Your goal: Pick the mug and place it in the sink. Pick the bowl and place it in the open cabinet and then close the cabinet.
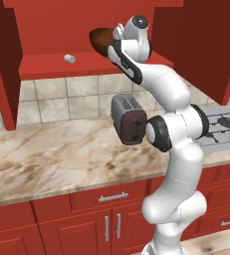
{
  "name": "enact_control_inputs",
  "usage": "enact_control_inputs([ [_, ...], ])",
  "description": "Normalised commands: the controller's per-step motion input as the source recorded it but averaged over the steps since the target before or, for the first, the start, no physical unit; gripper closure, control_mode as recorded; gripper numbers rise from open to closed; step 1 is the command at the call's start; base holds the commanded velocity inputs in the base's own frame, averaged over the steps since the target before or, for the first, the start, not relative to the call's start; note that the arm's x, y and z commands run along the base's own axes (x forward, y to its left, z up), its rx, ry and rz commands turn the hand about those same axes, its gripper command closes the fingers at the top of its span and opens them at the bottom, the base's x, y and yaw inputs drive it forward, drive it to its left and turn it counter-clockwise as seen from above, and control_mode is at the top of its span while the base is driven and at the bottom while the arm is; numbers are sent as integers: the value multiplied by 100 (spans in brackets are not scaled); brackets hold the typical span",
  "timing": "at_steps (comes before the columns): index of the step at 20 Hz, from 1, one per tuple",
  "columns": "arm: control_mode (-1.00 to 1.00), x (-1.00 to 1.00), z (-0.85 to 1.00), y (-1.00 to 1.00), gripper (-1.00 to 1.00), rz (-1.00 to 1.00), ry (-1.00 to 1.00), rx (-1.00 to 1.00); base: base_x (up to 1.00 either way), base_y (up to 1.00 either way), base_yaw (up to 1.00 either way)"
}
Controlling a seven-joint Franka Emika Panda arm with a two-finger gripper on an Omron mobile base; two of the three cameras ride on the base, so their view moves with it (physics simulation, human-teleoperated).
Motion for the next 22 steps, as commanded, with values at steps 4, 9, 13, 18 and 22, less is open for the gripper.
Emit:
enact_control_inputs([
  [4,-100,-5,27,0,-100,0,-9,-1,0,0,0],
  [9,-100,-35,26,0,-100,0,-12,-1,0,0,0],
  [13,-100,-93,1,0,-100,-1,-1,0,0,0,0],
  [18,-100,-100,-7,0,-100,-1,0,0,0,0,0],
  [22,-100,-100,-3,0,-100,-1,0,0,0,0,0],
])
